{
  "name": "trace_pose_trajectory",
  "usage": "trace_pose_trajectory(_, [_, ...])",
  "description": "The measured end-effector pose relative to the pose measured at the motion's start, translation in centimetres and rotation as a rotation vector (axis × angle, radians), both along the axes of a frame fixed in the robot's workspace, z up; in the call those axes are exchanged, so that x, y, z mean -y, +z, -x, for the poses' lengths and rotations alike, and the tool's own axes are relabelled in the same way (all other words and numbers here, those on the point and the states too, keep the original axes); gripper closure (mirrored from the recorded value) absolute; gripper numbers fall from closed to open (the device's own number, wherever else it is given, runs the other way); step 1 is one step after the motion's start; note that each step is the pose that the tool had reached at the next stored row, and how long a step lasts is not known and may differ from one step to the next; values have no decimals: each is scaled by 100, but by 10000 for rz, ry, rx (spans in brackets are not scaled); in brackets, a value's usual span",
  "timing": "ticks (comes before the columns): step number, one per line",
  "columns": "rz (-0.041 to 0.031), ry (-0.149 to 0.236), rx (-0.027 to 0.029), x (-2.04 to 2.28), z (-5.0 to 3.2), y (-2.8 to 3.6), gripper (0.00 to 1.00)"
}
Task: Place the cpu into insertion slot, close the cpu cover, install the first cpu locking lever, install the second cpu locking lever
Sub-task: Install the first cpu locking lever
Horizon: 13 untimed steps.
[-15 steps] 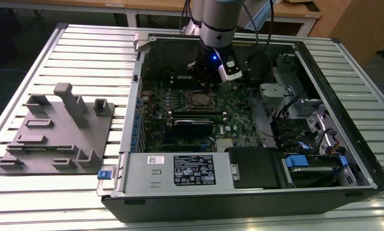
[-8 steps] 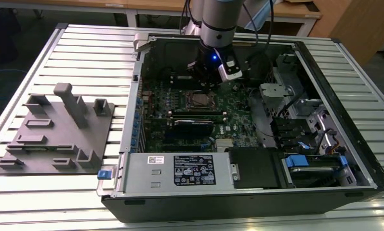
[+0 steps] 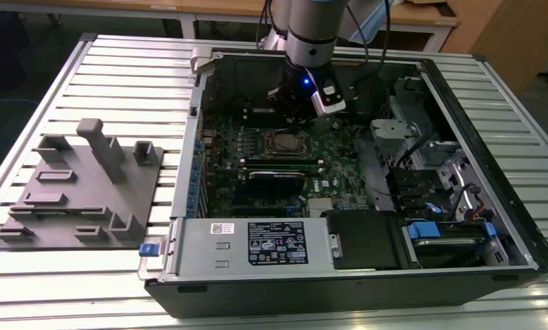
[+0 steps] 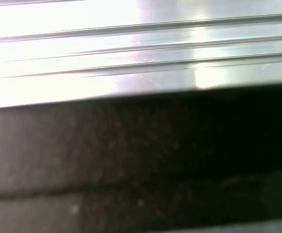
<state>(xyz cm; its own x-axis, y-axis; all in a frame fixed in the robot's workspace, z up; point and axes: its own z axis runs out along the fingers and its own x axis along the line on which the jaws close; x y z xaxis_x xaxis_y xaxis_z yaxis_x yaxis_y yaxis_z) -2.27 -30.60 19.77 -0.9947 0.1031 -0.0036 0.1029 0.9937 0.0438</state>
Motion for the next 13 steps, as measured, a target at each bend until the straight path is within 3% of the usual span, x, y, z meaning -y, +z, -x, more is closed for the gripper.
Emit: trace_pose_trajectory(13, [29,0,1,-3,0,30,89])
